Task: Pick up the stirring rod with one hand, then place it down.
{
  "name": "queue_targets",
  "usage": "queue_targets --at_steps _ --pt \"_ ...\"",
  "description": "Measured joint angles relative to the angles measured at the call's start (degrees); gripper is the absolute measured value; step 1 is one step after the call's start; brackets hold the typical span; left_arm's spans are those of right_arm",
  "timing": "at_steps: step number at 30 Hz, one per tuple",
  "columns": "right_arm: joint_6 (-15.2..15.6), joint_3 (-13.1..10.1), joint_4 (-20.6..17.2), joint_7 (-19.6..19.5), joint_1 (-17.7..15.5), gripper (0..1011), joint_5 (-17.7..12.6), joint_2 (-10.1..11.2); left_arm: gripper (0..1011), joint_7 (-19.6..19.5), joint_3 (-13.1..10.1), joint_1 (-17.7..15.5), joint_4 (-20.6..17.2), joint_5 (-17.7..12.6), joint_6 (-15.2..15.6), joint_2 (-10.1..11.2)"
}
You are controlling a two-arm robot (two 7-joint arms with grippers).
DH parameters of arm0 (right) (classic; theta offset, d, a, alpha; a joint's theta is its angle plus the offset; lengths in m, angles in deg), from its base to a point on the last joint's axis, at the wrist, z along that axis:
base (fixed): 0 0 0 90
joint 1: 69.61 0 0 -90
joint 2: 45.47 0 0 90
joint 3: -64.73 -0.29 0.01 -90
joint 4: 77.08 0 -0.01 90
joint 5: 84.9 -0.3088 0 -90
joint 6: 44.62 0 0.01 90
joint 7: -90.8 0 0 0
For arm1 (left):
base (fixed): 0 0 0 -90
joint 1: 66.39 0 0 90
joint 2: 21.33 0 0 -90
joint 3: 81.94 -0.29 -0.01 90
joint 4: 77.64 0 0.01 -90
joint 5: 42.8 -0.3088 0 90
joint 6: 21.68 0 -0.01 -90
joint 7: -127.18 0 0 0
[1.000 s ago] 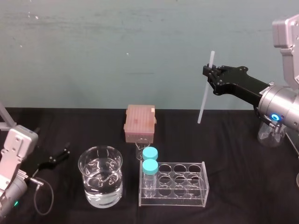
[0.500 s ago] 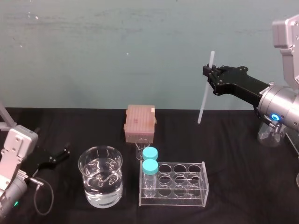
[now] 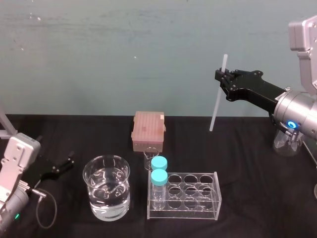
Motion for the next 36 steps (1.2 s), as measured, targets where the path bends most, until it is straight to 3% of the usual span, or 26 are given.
queue_targets --at_steps 36 --pt "0.0 0.0 0.0 0.0 0.0 69 0.0 0.0 1005 0.0 0.0 0.0 0.0 0.0 0.0 0.0"
